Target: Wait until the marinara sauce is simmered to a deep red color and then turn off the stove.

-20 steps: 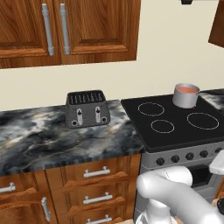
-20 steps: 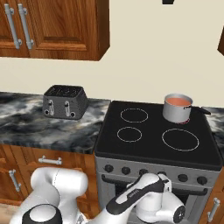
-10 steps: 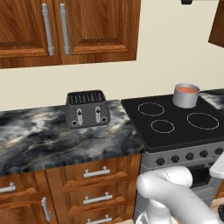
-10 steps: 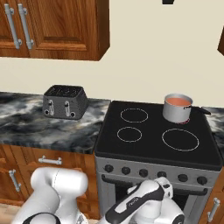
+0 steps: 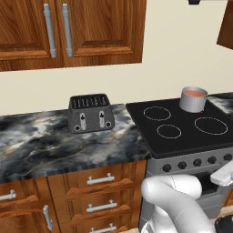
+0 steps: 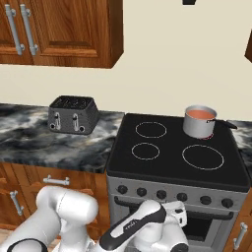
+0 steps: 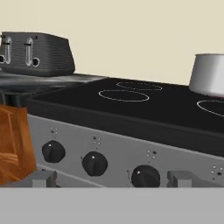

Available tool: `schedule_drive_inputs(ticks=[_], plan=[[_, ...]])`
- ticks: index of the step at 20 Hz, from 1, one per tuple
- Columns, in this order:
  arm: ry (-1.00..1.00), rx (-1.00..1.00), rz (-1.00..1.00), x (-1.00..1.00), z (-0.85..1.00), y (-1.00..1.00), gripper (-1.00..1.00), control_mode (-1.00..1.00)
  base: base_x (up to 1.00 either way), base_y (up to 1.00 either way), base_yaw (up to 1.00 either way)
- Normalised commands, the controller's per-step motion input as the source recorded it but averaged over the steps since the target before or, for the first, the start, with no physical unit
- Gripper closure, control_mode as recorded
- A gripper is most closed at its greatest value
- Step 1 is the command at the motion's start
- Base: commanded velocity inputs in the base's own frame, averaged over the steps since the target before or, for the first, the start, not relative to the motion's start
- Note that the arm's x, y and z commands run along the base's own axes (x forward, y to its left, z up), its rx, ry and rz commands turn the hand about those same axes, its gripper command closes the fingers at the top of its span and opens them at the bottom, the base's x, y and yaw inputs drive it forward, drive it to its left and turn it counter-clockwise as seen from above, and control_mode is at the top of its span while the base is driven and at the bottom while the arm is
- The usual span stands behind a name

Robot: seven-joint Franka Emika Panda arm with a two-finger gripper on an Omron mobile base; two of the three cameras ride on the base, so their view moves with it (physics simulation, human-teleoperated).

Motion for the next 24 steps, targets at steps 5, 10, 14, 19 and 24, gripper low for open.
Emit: schedule_drive_inputs(ticks=[5, 10, 14, 19, 24], plan=[[-0.03, -0.1, -0.15, 0.21, -0.09, 0.1, -1.0, -1.0, 0.0, 0.0, 0.0], [-0.06, -0.08, -0.07, 0.26, -0.17, 0.0, -1.0, -1.0, 0.0, 0.0, 0.0], [-0.16, -0.08, 0.0, 0.04, -0.15, 0.0, -1.0, -1.0, 0.0, 0.0, 0.0], [-0.19, -0.03, 0.0, 0.0, -0.16, -0.03, -1.0, -1.0, 0.0, 0.0, 0.0], [-0.09, -0.01, 0.0, 0.01, -0.12, -0.22, -1.0, -1.0, 0.0, 0.0, 0.0]])
